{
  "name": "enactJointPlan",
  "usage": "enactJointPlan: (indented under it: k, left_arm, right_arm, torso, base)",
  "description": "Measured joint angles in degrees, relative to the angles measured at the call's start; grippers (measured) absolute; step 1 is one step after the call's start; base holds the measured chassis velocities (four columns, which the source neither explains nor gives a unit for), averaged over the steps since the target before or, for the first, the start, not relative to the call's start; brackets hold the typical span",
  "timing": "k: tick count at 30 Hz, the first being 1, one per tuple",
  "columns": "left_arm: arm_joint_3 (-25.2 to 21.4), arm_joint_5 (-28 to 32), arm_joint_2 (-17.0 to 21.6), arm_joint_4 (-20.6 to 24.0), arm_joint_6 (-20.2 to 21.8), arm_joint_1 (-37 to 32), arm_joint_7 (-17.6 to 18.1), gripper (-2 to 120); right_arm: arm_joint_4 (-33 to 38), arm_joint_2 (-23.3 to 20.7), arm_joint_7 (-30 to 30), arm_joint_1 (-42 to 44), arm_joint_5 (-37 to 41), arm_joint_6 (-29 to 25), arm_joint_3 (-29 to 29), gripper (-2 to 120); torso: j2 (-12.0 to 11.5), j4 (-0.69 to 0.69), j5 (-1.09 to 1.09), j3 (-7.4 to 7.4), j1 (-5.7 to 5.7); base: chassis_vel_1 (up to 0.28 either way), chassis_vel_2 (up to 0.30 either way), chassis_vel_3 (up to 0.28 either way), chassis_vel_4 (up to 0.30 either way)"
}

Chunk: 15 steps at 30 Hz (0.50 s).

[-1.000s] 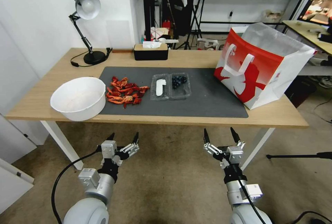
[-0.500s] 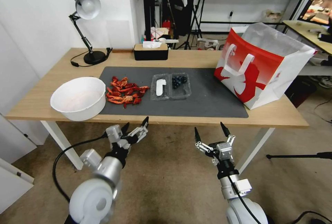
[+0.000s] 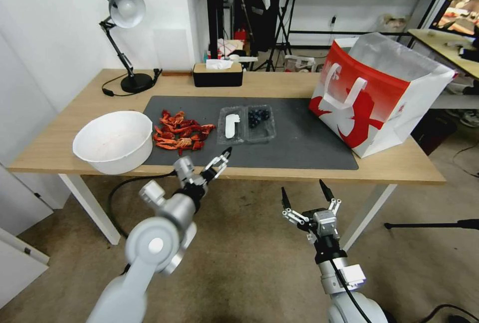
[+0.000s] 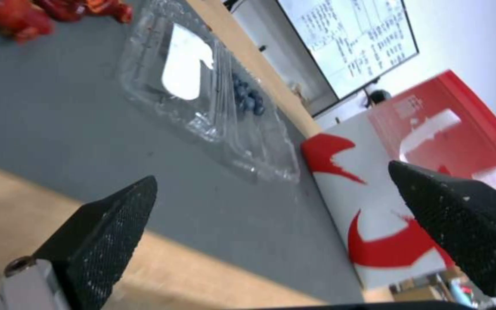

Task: Close the takeout container lid, then place the container into the takeout bag.

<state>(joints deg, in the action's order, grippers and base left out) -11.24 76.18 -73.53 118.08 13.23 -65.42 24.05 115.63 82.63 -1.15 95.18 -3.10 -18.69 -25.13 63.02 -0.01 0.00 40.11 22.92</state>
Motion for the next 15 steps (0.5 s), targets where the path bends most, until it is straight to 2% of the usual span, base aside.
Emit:
enactJointPlan:
  k: [7,15]
  left_arm:
    - [4.7,2.7,-1.6,-4.9,-3.5,8.6,6.1,100]
    - [8.8,3.3,-3.4,-9.5,-5.0,13.5,10.1,100]
  right_arm:
    - [0.2,-0.1,0.4,0.7,-0.2,0.0,-0.4,100]
    - [0.3,0.2,0.8,0.7,-0.8,0.0,-0.7,100]
  torso:
    - [0.0,0.01,0.01,0.00,0.00]
    - [0.0,0.01,0.00,0.00,0.00]
  base:
    - [0.000,0.000,0.000,0.000]
    - [0.000,0.000,0.000,0.000]
